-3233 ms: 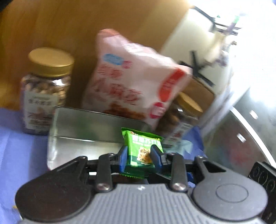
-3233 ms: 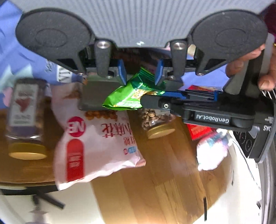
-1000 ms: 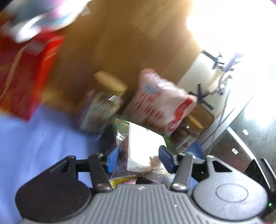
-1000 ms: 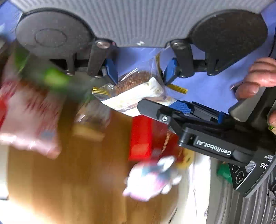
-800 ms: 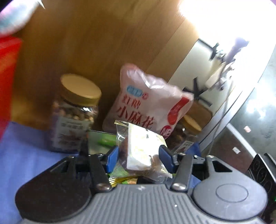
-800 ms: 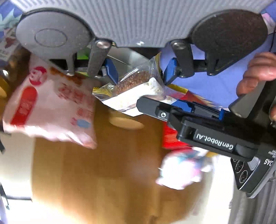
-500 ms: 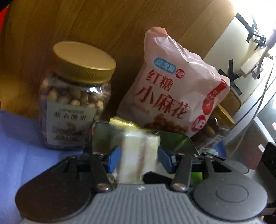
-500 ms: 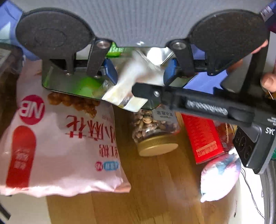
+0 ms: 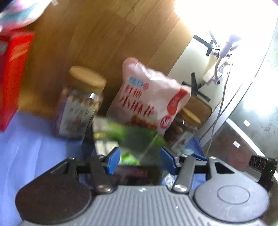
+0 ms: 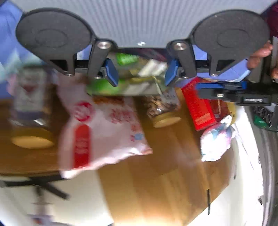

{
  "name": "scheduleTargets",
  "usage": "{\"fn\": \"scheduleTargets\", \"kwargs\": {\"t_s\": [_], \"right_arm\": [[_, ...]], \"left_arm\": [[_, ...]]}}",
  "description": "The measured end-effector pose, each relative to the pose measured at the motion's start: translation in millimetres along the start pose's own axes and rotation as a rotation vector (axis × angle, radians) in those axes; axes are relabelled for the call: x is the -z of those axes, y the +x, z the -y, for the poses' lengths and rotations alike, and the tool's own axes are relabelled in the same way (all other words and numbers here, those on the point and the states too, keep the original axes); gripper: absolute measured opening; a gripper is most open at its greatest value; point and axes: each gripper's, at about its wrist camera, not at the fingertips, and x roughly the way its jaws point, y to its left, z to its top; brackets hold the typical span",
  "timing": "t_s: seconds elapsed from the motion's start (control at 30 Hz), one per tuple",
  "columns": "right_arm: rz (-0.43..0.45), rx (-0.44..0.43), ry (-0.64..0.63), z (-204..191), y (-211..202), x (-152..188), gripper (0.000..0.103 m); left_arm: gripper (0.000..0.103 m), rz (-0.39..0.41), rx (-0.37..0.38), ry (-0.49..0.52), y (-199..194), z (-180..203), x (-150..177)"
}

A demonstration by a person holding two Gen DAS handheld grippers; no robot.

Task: Organize snacks
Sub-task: 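Grasp the green-yellow snack pack with the left tool and lift it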

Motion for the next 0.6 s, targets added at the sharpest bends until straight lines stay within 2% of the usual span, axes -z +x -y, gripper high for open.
{"fn": "scheduleTargets", "kwargs": {"t_s": [0.13,0.2,0.3,0.4,0.5,0.6], "right_arm": [[-0.086,0.078,0.083,16,-7,41,0.062],[-0.121,0.091,0.170,25,-9,58,0.061],[-0.127,0.065,0.267,34,-14,73,0.061],[-0.121,0.042,0.297,35,-18,78,0.061],[-0.136,0.025,0.311,34,-17,78,0.060],[-0.160,0.003,0.326,35,-12,82,0.053]], "left_arm": [[0.052,-0.087,-0.025,-0.058,9,-6,25],[0.052,-0.140,-0.002,-0.087,19,-4,32],[0.052,-0.220,0.046,-0.054,43,16,36],[0.052,-0.307,0.058,-0.003,77,38,39],[0.052,-0.399,0.040,0.031,112,54,46],[0.052,-0.452,0.006,0.043,136,60,53]]}}
